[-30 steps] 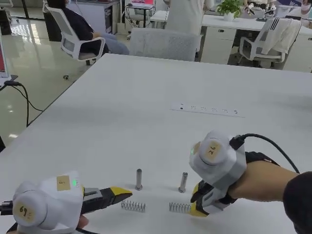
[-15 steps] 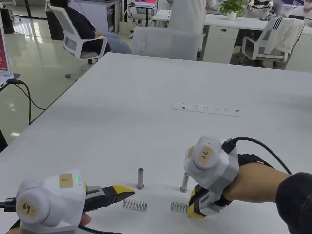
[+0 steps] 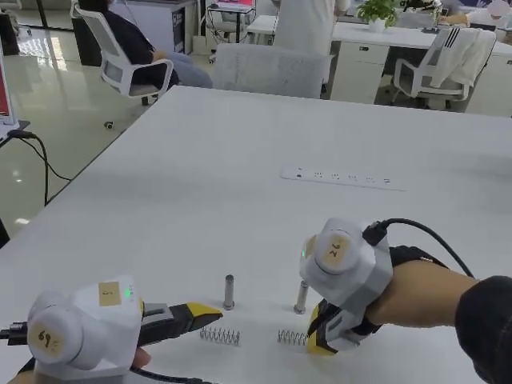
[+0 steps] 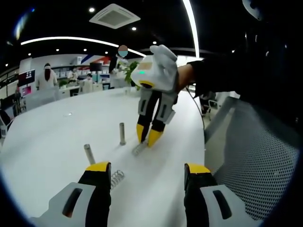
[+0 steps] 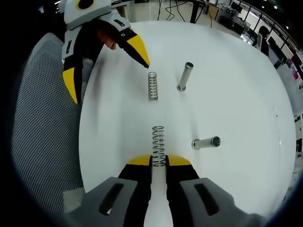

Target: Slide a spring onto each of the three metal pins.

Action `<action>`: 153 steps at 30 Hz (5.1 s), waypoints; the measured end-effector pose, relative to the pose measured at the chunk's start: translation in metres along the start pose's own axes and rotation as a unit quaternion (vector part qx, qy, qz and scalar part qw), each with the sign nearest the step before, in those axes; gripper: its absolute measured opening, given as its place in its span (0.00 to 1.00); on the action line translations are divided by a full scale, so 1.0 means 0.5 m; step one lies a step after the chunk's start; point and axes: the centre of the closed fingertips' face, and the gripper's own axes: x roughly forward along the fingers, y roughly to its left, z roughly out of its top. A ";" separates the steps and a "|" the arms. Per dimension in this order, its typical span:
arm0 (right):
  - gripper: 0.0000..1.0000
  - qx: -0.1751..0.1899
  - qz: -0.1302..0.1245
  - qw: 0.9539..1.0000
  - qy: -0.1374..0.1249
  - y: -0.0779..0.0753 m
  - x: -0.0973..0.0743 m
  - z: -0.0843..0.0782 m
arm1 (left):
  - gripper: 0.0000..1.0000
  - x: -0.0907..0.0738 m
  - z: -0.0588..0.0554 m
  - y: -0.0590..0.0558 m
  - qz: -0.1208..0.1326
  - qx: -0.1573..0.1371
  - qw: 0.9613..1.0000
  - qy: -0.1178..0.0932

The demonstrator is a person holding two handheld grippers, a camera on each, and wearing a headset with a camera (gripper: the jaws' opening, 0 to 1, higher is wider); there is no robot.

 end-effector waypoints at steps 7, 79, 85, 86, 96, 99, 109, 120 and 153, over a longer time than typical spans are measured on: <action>0.08 -0.017 0.007 1.000 -0.003 0.025 -0.023 0.015 | 0.53 0.009 0.009 -0.006 -0.007 0.009 1.000 -0.004; 0.00 -0.127 0.030 0.989 -0.062 0.122 -0.107 0.162 | 0.03 0.042 0.024 -0.043 -0.048 0.094 0.994 -0.001; 0.01 -0.112 0.018 0.991 -0.068 0.104 -0.113 0.160 | 0.03 0.040 0.022 -0.041 -0.045 0.096 0.994 0.001; 0.05 -0.104 0.020 0.992 -0.070 0.103 -0.114 0.160 | 0.03 0.040 0.021 -0.040 -0.044 0.095 0.994 0.001; 0.15 -0.090 0.028 0.994 -0.048 0.103 -0.097 0.130 | 0.03 0.039 0.028 -0.039 -0.041 0.097 0.994 -0.002; 0.15 -0.088 0.033 0.995 -0.044 0.106 -0.093 0.123 | 0.03 0.038 0.031 -0.038 -0.040 0.097 0.994 -0.005; 0.08 -0.093 0.025 0.995 -0.033 0.099 -0.092 0.114 | 0.03 0.038 0.035 -0.038 -0.040 0.096 0.995 -0.009; 0.08 -0.104 0.024 0.993 -0.059 0.113 -0.105 0.152 | 0.03 0.036 0.033 -0.039 -0.041 0.098 0.994 -0.005; 0.08 -0.109 0.034 0.991 -0.063 0.124 -0.090 0.166 | 0.03 0.042 0.045 -0.045 -0.044 0.086 0.995 -0.020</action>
